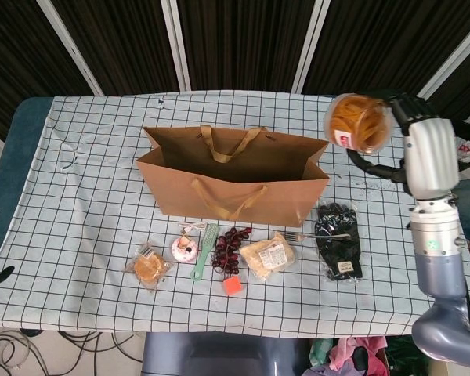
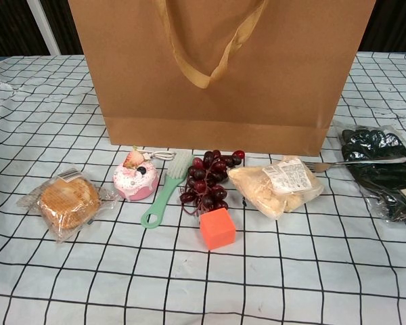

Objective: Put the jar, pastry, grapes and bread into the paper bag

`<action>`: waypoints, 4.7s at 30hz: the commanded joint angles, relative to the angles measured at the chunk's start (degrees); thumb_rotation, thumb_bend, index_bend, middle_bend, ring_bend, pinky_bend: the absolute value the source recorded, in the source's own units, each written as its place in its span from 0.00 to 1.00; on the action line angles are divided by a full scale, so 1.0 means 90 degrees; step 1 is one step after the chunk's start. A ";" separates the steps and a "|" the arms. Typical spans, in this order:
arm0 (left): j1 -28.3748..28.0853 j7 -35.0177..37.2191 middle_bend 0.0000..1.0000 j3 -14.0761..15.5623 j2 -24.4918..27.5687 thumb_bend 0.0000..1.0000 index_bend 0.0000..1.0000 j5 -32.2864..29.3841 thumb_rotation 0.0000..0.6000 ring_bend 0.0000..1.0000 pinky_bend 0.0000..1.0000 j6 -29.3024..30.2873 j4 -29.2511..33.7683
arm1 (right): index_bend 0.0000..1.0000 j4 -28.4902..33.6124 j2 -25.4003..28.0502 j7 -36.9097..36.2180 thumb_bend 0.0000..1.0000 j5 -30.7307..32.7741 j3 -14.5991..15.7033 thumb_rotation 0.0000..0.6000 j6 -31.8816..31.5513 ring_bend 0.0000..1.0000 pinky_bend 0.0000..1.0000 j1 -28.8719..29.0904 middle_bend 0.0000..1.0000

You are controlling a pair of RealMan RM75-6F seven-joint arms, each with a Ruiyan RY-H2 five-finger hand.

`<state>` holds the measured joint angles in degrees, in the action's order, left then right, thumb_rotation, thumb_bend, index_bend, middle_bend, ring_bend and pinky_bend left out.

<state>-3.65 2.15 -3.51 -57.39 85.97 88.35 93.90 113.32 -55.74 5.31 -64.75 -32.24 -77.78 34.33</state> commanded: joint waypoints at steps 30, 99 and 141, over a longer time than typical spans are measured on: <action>0.0038 0.0198 0.07 -0.0014 0.0099 0.11 0.14 -0.0046 1.00 0.03 0.12 0.0004 -0.0007 | 0.03 0.0017 -0.0487 0.1919 0.00 0.1632 0.0662 1.00 0.1537 0.16 0.21 0.1489 0.00; 0.0081 0.0139 0.07 -0.0031 0.0144 0.11 0.14 -0.0158 1.00 0.03 0.12 -0.0050 0.0036 | 0.15 -0.1510 -0.3349 0.4237 0.09 -0.0615 0.2732 1.00 0.2812 0.18 0.21 0.0437 0.12; 0.0053 0.0102 0.07 -0.0029 0.0134 0.11 0.15 -0.0194 1.00 0.03 0.12 -0.0133 0.0012 | 0.39 -0.1755 -0.3172 0.3122 0.40 -0.0657 0.2946 1.00 0.2069 0.44 0.25 0.0451 0.42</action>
<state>-3.16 3.10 -3.77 -56.18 84.24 87.18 94.00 95.53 -86.07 35.05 -68.65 -5.86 -56.96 39.80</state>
